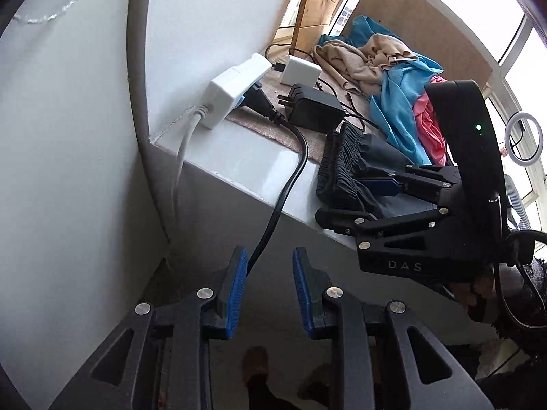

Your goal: Fold clothes

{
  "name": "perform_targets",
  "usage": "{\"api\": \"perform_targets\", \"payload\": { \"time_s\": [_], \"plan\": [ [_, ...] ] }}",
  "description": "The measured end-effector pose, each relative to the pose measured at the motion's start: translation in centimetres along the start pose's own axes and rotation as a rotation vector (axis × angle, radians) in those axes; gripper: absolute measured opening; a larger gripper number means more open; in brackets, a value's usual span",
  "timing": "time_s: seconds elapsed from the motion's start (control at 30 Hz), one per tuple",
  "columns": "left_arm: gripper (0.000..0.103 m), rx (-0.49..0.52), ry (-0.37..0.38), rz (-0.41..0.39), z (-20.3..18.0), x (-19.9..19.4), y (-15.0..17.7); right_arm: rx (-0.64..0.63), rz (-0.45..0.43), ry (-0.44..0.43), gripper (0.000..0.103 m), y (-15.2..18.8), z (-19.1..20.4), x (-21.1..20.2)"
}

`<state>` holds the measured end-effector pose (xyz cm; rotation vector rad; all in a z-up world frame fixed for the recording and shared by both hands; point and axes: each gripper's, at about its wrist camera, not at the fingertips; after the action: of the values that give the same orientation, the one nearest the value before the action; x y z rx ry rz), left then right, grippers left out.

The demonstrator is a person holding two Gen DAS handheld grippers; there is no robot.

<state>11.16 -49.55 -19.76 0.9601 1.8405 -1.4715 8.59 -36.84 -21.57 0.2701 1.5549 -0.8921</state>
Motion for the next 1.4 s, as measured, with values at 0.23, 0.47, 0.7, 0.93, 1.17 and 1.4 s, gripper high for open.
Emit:
{"api": "perform_targets", "payload": {
  "time_s": [0.23, 0.47, 0.7, 0.93, 1.17, 1.4],
  "plan": [
    [0.026, -0.005, 0.005, -0.014, 0.3, -0.4, 0.6, 0.046, -0.002, -0.011, 0.025, -0.2, -2.2, -0.4],
    [0.026, 0.049, 0.013, -0.025, -1.2, -0.6, -1.1, 0.266, -0.034, -0.233, 0.015, -0.1, -6.8, -3.1],
    [0.026, 0.196, 0.046, -0.036, -5.7, -0.4, -5.3, 0.622, -0.25, -0.502, 0.015, 2.3, -15.8, -11.3],
    [0.026, 0.462, 0.131, -0.032, -17.3, 1.2, -10.0, 0.969, -0.538, -0.525, 0.015, 13.9, -29.0, -20.6],
    [0.028, 0.695, 0.255, -0.024, -33.5, 3.6, -10.5, 1.301, -0.805, -0.391, 0.015, 34.0, -40.9, -28.7],
    [0.028, 0.887, 0.377, 0.041, -49.6, 6.3, -6.7, 1.535, -0.93, -0.198, 0.015, 53.3, -47.5, -32.6]
  ]
}}
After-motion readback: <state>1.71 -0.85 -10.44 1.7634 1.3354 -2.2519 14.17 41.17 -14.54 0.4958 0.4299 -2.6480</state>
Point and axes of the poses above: each gripper's, at about its wrist camera, not at the fingertips, and x roughly the way its jaws point, z to its left, y to its underside, and after that the axes turned 13 degrees about x, right-handed
